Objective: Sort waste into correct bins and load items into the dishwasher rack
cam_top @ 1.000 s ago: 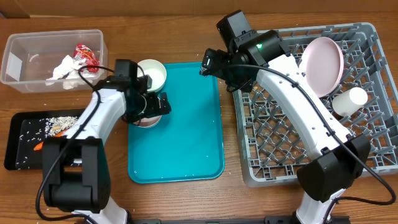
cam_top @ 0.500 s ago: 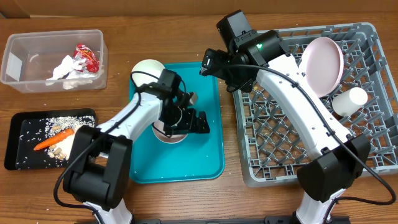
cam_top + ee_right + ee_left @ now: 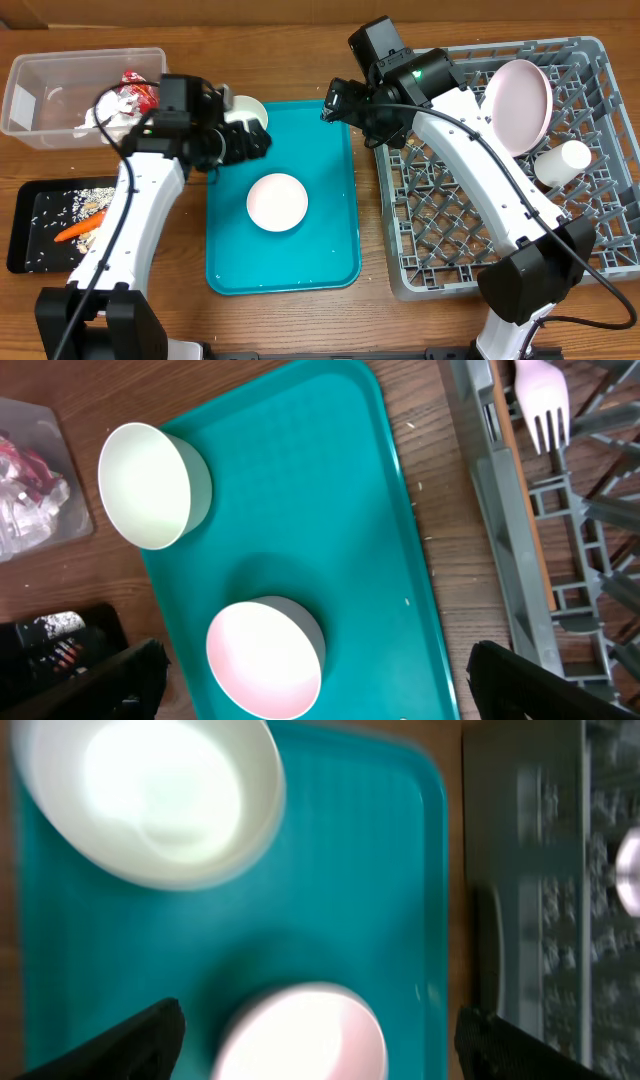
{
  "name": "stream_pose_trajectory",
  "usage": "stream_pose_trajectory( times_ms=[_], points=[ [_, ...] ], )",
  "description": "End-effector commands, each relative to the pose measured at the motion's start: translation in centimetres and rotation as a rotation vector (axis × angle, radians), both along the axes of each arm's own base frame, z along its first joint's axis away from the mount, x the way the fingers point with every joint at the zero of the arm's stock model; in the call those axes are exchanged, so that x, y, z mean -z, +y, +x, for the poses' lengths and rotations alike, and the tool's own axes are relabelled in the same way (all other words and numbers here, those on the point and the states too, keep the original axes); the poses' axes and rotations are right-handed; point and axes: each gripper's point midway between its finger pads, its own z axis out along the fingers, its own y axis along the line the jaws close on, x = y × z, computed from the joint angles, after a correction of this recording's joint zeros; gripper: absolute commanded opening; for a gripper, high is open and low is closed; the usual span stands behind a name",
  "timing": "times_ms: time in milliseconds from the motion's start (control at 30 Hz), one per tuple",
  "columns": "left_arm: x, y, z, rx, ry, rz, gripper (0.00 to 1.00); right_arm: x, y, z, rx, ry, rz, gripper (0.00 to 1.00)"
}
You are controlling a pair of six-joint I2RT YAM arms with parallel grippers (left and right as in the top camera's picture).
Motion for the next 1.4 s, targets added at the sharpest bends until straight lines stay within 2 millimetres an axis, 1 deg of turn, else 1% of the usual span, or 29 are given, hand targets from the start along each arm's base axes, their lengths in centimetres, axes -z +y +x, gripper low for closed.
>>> stream_pose_trajectory(
  times_ms=[0,33,100,133,200,267,300,367,433,500,533,567,733,767,800,833,867,900,967,1000,1067,1133,1200,1300,1333,1367],
  points=[
    [0.0,2.7,3.3,-0.069,-0.1,0.093,0.88,0.0,0.0,0.0,0.005,0.001,0.004,1.0],
    [0.0,2.5,4.5,-0.05,-0.148,0.106,0.88,0.0,0.0,0.0,0.005,0.001,0.004,1.0],
    [0.6,2.0,5.8,-0.03,-0.184,0.112,0.87,0.0,0.0,0.0,0.005,0.001,0.004,1.0],
    [1.2,1.7,6.5,-0.025,-0.191,0.111,0.86,0.0,0.0,0.0,0.005,0.001,0.004,1.0],
    [2.7,1.1,7.2,-0.012,-0.186,0.11,0.83,0.0,0.0,0.0,0.005,0.001,0.004,1.0],
    [3.9,0.3,7.7,0.002,-0.181,0.109,0.84,0.0,0.0,0.0,0.005,0.001,0.004,1.0],
    [4.4,0.0,7.9,0.008,-0.179,0.108,0.85,0.0,0.0,0.0,0.005,0.001,0.004,1.0],
    [6.4,-1.3,8.4,0.033,-0.168,0.105,0.93,0.0,0.0,0.0,0.005,0.001,0.004,1.0],
    [7.5,-1.8,8.4,0.044,-0.151,0.105,0.94,0.0,0.0,0.0,0.005,0.001,0.004,1.0],
    [9.2,-2.6,8.1,0.053,-0.112,0.102,0.94,0.0,0.0,0.0,0.005,0.001,0.004,1.0],
    [9.5,-2.7,8.0,0.055,-0.104,0.1,0.94,0.0,0.0,0.0,0.005,0.001,0.004,1.0],
    [10.3,-3.2,7.8,0.064,-0.084,0.095,0.94,0.0,0.0,0.0,0.005,0.001,0.004,1.0],
    [12.1,-5.3,6.4,0.115,-0.028,0.097,0.93,0.0,0.0,0.0,0.005,0.001,0.004,1.0],
    [12.2,-5.9,6.1,0.131,-0.023,0.093,0.93,0.0,0.0,0.0,0.005,0.001,0.004,1.0],
    [12.1,-7.0,5.7,0.16,-0.019,0.071,0.93,0.0,0.0,0.0,0.005,0.001,0.004,1.0],
    [11.7,-9.2,4.9,0.219,-0.015,0.018,0.98,0.0,0.0,0.0,0.005,0.001,0.004,1.0],
    [11.6,-10.1,4.6,0.242,-0.014,-0.001,0.98,0.0,0.0,0.0,0.005,0.001,0.004,1.0],
    [11.1,-12.2,3.7,0.302,-0.009,-0.056,0.96,0.0,0.0,0.0,0.005,0.001,0.004,1.0],
    [10.7,-14.0,2.6,0.354,-0.001,-0.097,0.93,0.0,0.0,0.0,0.005,0.001,0.004,1.0],
    [10.5,-15.1,1.7,0.385,0.012,-0.114,0.91,0.0,0.0,0.0,0.005,0.001,0.004,1.0],
    [10.3,-16.0,0.9,0.403,0.027,-0.116,0.92,0.0,0.0,0.0,0.005,0.001,0.004,1.0],
    [9.8,-15.9,0.7,0.403,0.032,-0.113,0.95,0.0,0.0,0.0,0.005,0.001,0.004,1.0],
    [9.1,-15.1,1.1,0.381,0.026,-0.097,0.95,0.0,0.0,0.0,0.005,0.001,0.004,1.0],
    [6.8,-13.0,2.2,0.32,0.008,-0.049,0.95,0.0,0.0,0.0,0.005,0.001,0.004,1.0],
    [5.9,-11.9,2.6,0.289,0.0,-0.021,0.98,0.0,0.0,0.0,0.005,0.001,0.004,1.0],
    [4.7,-10.4,3.2,0.247,-0.011,0.016,0.99,0.0,0.0,0.0,0.005,0.001,0.004,1.0]
  ],
)
